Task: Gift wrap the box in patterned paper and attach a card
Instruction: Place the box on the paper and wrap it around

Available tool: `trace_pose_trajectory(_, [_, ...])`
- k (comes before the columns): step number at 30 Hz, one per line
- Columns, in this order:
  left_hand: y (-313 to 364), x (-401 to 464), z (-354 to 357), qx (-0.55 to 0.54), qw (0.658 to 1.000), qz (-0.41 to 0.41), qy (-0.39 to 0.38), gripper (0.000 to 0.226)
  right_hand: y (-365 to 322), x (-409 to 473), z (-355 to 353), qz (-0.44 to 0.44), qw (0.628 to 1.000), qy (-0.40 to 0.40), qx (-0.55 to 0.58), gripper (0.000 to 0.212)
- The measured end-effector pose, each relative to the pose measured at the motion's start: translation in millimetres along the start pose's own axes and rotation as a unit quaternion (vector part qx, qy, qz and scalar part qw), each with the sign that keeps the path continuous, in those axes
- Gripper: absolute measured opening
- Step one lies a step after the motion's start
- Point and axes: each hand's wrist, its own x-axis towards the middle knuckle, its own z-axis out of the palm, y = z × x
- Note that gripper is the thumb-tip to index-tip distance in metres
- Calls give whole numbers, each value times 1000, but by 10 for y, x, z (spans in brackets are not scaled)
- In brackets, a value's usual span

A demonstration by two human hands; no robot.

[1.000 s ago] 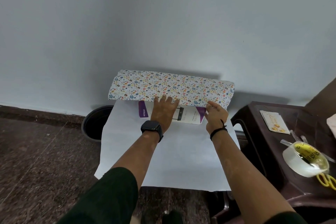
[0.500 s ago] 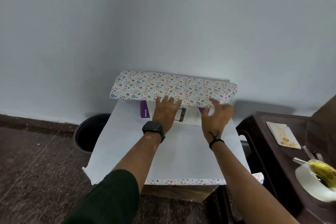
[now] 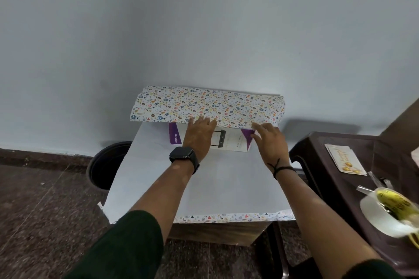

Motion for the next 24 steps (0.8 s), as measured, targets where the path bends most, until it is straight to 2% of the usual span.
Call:
trace_pose_trajectory(2, [18, 3, -12, -8, 1000, -3, 0, 43, 114, -59, -37, 117, 991, 7, 69, 33])
trace_pose_trajectory(3, [35, 3, -23, -9, 1000, -6, 0, 42, 122, -74, -50, 205, 970, 22, 133, 34])
trace_pose_trajectory(4, [50, 4, -33, -12, 1000, -9, 1, 41, 98, -71, -78, 301, 927, 32, 220, 36])
trace_pose_trajectory(5, [61, 8, -45, -16, 1000, -11, 3, 40, 46, -48, -112, 395, 852, 33, 343, 39])
trace_pose_trajectory(6, [65, 12, -51, -21, 1000, -13, 6, 39, -7, -8, -140, 464, 744, 18, 480, 41])
trace_pose_trajectory(7, [66, 13, -58, -26, 999, -16, 9, 39, -33, 35, -154, 500, 638, -6, 586, 40])
trace_pose_trajectory(8, [65, 8, -59, -32, 999, -18, 10, 39, -55, 63, -179, 508, 566, -24, 649, 38])
trace_pose_trajectory(9, [64, 5, -57, -36, 999, -19, 11, 39, -73, 92, -182, 498, 530, -33, 686, 38])
trace_pose_trajectory(10, [57, 2, -56, -40, 999, -17, 11, 40, -89, 114, -166, 487, 514, -20, 706, 42])
trace_pose_trajectory(13, [53, -4, -56, -55, 998, -14, 5, 41, -128, 158, -143, 459, 478, 85, 744, 57])
trace_pose_trajectory(15, [41, -18, -62, -61, 998, -18, 8, 42, -106, 140, -130, 463, 482, 124, 733, 50])
trace_pose_trajectory(19, [39, -63, -95, -59, 998, -17, 7, 45, 79, 10, -108, 503, 548, 118, 658, 31])
trace_pose_trajectory(21, [40, -58, -99, -49, 999, -7, 0, 47, 85, -71, -162, 482, 618, 64, 618, 24])
trace_pose_trajectory(24, [30, -76, -114, -35, 999, 0, -12, 50, -87, -310, -296, 339, 768, -79, 537, 25])
